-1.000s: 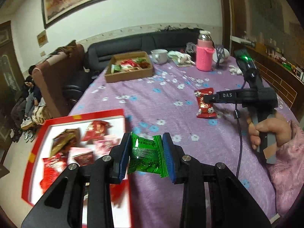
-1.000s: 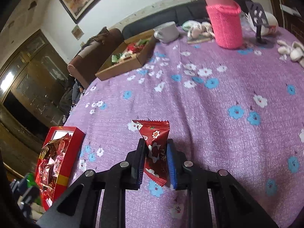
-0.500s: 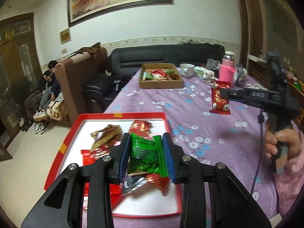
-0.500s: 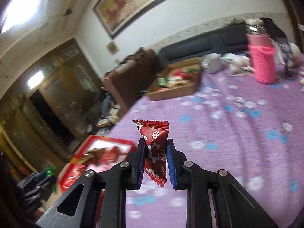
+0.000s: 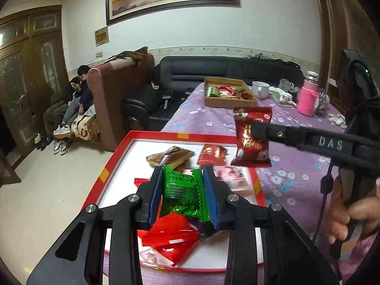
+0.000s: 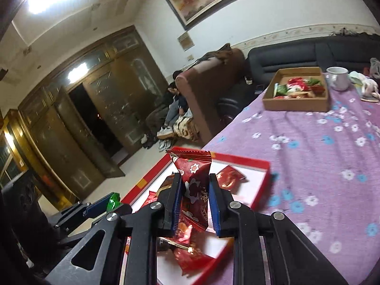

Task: Organize snacks
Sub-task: 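Open both grippers to drop the packets into the tray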

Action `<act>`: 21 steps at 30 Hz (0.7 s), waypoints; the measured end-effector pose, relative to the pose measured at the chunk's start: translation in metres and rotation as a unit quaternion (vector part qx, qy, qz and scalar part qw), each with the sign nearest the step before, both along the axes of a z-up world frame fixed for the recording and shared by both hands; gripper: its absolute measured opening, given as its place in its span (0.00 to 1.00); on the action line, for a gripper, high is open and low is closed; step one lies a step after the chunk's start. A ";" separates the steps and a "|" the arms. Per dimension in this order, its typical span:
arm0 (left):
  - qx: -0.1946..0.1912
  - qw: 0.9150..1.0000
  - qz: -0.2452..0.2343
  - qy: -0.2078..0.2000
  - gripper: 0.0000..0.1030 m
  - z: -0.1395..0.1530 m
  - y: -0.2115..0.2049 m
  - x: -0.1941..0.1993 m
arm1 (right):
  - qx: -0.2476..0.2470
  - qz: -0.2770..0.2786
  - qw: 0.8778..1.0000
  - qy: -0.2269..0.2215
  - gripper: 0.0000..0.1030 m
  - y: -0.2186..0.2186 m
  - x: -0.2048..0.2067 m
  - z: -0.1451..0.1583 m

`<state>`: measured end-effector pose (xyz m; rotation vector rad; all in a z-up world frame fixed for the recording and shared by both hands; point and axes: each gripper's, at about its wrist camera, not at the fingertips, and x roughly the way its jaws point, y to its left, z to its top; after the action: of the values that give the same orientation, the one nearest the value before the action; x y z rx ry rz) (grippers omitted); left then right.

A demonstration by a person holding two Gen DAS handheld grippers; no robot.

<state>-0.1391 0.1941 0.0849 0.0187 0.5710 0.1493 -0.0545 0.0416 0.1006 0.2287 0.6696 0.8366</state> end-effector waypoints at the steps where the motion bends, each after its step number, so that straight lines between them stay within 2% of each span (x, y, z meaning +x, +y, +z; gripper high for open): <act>1: 0.000 1.000 0.002 0.001 0.31 -0.002 0.003 0.000 | -0.005 0.002 1.000 -0.001 0.20 0.008 -0.001 -0.002; 8: 0.009 0.999 0.040 0.008 0.35 -0.011 0.023 0.017 | -0.022 0.009 1.000 -0.003 0.24 0.043 0.001 -0.013; 9: 0.015 0.999 0.046 0.007 0.38 -0.010 0.025 0.019 | -0.025 0.002 1.000 -0.007 0.27 0.044 0.002 -0.012; 11: 0.026 0.998 0.055 0.008 0.57 -0.010 0.026 0.022 | -0.021 -0.010 1.000 -0.011 0.43 0.043 0.003 -0.010; 12: 0.028 0.998 0.059 0.005 0.61 -0.009 0.026 0.022 | -0.015 -0.018 1.000 -0.014 0.49 0.039 0.001 -0.009; 14: 0.031 0.998 0.061 -0.010 0.77 -0.005 0.022 0.018 | -0.009 -0.029 0.999 -0.026 0.49 0.029 -0.001 -0.005; 15: 0.034 0.997 0.062 -0.015 0.81 -0.003 0.020 0.016 | -0.010 -0.032 0.999 -0.029 0.49 0.025 -0.001 -0.003; 21: 0.051 0.996 0.067 -0.019 0.82 0.009 0.007 0.006 | -0.011 -0.045 0.998 -0.035 0.54 -0.002 -0.019 0.000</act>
<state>-0.1327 0.2008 0.0936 0.0772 0.5254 0.3089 -0.0732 0.0397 0.1010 0.2070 0.5982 0.7476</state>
